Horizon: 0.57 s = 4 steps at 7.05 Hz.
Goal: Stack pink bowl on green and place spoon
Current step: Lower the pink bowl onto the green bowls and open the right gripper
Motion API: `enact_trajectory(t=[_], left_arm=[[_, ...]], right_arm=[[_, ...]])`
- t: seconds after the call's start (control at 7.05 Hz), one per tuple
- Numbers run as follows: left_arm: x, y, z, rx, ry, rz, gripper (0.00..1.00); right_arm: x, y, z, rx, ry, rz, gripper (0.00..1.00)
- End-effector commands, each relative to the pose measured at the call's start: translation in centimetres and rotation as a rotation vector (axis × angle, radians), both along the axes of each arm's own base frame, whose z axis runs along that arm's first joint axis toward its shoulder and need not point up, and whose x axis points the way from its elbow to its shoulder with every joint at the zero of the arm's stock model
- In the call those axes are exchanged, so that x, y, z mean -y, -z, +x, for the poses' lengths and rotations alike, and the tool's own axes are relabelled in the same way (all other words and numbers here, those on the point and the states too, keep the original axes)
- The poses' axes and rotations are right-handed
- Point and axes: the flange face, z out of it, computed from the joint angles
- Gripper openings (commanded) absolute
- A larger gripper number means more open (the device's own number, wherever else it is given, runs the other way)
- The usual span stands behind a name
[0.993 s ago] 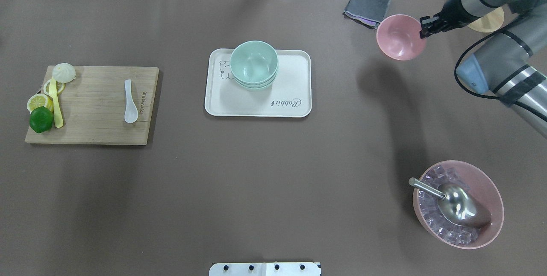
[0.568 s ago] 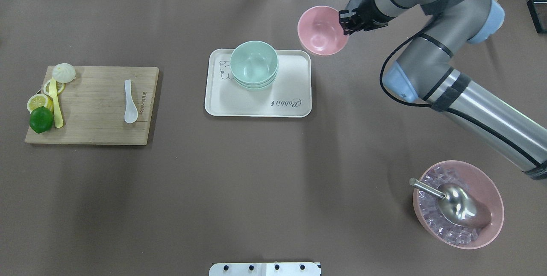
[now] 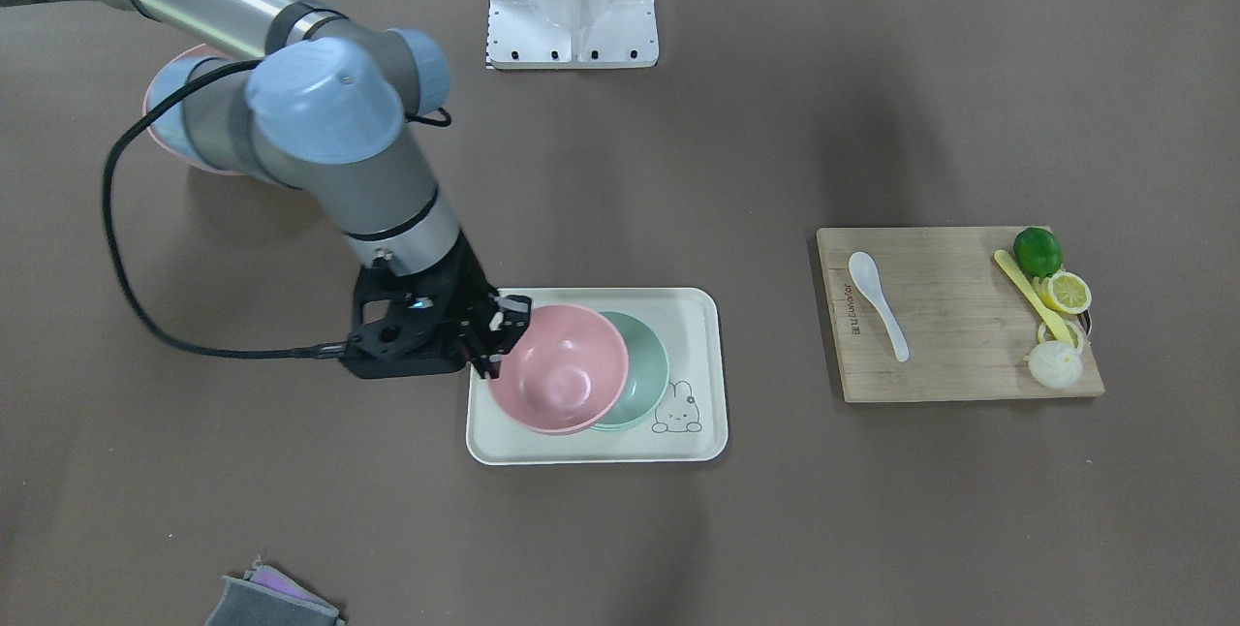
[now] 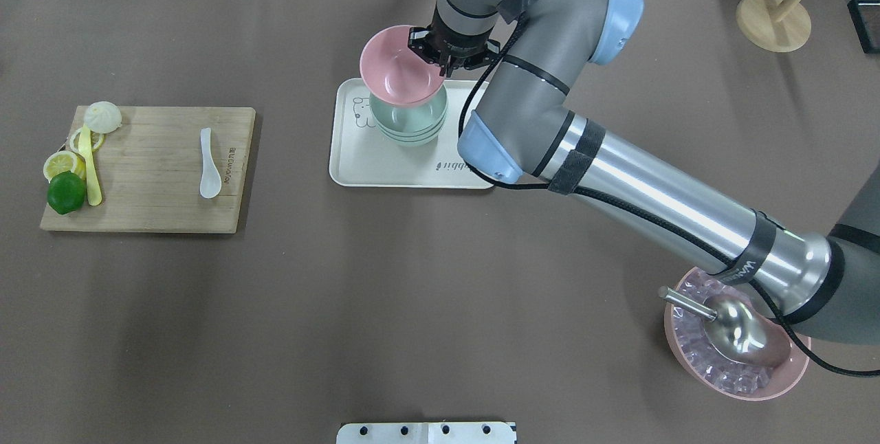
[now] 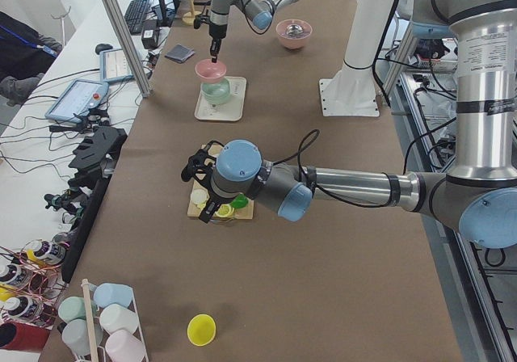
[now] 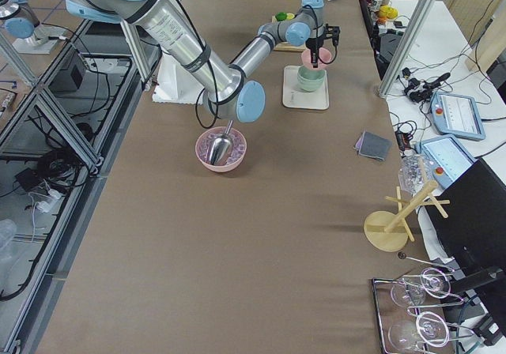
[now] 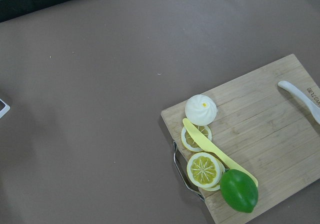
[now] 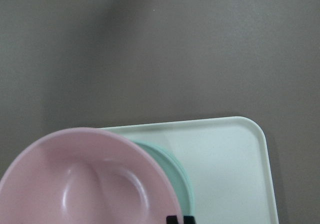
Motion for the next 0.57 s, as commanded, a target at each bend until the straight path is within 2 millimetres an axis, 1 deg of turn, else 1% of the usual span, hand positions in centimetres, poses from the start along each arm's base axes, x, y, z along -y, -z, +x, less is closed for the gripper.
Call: enact_trajectory(t=[0.0,0.14,0.43], left_arm=[[-0.1,0.0,0.0,0.0,-0.001,0.001,0.98],[-0.1,0.0,0.0,0.0,-0.001,0.001,0.98],[-0.1,0.0,0.0,0.001,-0.002,0.003,0.98]], right_arm=[[0.3,-1.7,-3.0,-0.061,0.02,-0.041,0.0],[0.3,-2.2,-3.4,-0.071,0.026,-0.047,0.0],[0.6,-2.5,-4.3,-0.085,0.03,-0.059,0.0]])
